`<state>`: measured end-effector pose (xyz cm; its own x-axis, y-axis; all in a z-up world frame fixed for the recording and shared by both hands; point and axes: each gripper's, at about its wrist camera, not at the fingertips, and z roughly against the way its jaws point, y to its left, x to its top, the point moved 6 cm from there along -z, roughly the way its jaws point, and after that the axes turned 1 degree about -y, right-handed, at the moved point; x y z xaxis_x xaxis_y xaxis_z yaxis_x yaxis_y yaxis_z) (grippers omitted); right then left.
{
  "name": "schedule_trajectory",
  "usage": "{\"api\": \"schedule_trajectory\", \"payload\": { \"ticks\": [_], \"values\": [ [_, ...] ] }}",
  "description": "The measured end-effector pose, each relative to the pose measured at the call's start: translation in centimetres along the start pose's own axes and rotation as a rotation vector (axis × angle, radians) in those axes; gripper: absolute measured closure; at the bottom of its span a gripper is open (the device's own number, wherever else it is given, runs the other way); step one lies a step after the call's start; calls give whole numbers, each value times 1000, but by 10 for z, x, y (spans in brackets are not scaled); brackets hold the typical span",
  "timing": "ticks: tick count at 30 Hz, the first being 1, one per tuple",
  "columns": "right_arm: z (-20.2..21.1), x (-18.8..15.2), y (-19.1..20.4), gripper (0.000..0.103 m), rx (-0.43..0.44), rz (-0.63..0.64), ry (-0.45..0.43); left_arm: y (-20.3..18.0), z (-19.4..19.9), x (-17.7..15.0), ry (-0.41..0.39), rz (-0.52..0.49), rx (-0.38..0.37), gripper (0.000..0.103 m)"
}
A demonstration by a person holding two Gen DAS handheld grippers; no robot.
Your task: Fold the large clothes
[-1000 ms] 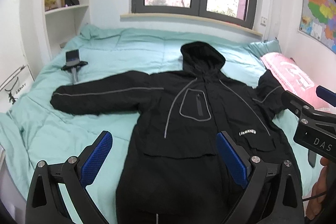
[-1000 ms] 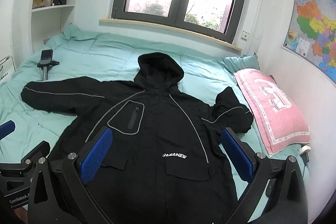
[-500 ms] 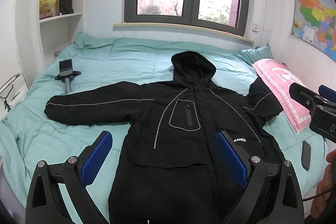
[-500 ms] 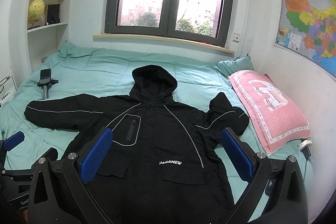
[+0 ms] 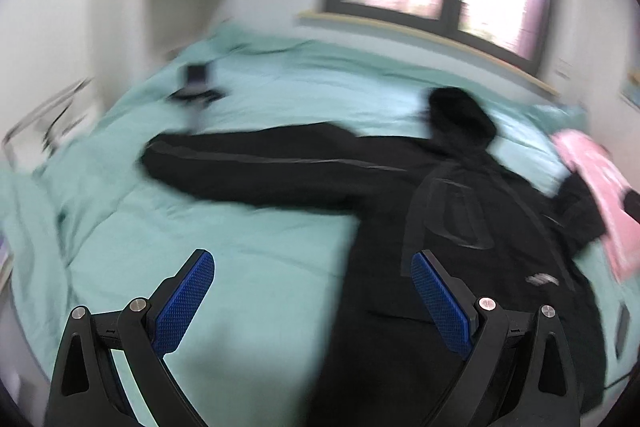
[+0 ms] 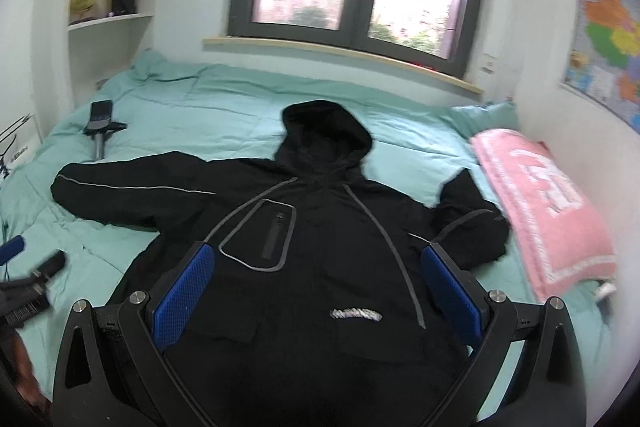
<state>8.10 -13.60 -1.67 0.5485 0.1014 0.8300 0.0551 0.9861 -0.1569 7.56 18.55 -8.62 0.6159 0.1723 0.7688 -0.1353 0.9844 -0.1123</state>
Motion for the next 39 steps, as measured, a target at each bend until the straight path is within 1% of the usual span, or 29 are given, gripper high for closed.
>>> {"api": "schedule_trajectory", "payload": {
  "ticks": [1,2,4,5,6,7,8,10,12,13,14,16,18,20,21,22,23,25,26,28,30,31,32,34,35,36,37,38,39],
  "values": [
    [-19,-1,6,0,27,11,11,24,-11,0,23,44,10,4],
    [-35,-3,11,0,56,16,21,51,-22,0,45,101,4,4],
    [-75,-12,22,0,126,31,30,109,-46,7,71,238,-10,4],
    [-99,-20,27,0,163,29,48,127,-56,12,82,281,-12,4],
    [-124,-31,29,0,188,13,63,143,-66,20,80,313,-37,4],
    [-145,-43,30,0,192,0,68,157,-77,28,78,338,-64,4],
    [-167,-57,29,0,184,-13,94,173,-92,39,85,363,-69,4],
    [-201,-85,31,1,170,-33,168,190,-125,57,100,405,-98,4],
    [-231,-118,37,1,170,-26,240,201,-158,68,113,442,-117,4],
    [-242,-130,40,1,178,-27,273,208,-175,71,123,470,-118,4],
    [-243,-129,39,1,179,-36,268,218,-197,70,146,509,-94,4],
    [-240,-127,38,1,178,-36,256,229,-227,70,171,560,-69,5],
    [-241,-129,39,1,182,-37,260,238,-255,69,199,583,-19,5],
    [-241,-130,40,0,183,-37,261,242,-274,70,189,587,2,6],
    [-241,-128,39,0,183,-36,260,242,-282,71,196,578,29,7],
    [-242,-129,39,0,184,-35,261,240,-285,72,187,567,58,30],
    [-242,-128,39,0,184,-35,262,235,-286,76,161,533,68,66],
    [-244,-127,41,0,185,-33,263,222,-277,89,104,462,56,85],
    [-244,-127,41,0,186,-34,262,215,-266,98,40,424,39,87],
    [-243,-128,39,0,190,-38,259,196,-240,111,-46,361,12,88],
    [-244,-128,39,0,193,-42,257,158,-212,128,-125,272,-62,89],
    [-244,-128,39,0,195,-44,256,136,-199,134,-151,226,-102,89],
    [-244,-128,39,0,197,-45,255,105,-186,140,-176,161,-149,89],
    [-244,-128,39,0,200,-49,254,56,-175,145,-191,59,-200,89],
    [-243,-128,38,0,201,-51,253,25,-173,145,-185,8,-238,89],
    [-243,-128,38,0,203,-52,253,2,-174,142,-172,-26,-269,89],
    [-243,-128,38,0,204,-54,252,-22,-177,137,-150,-64,-304,89],
    [-243,-128,38,0,205,-55,251,-51,-184,129,-112,-112,-345,89],
    [-243,-128,38,0,207,-57,251,-72,-192,121,-75,-146,-372,89]
  ]
}}
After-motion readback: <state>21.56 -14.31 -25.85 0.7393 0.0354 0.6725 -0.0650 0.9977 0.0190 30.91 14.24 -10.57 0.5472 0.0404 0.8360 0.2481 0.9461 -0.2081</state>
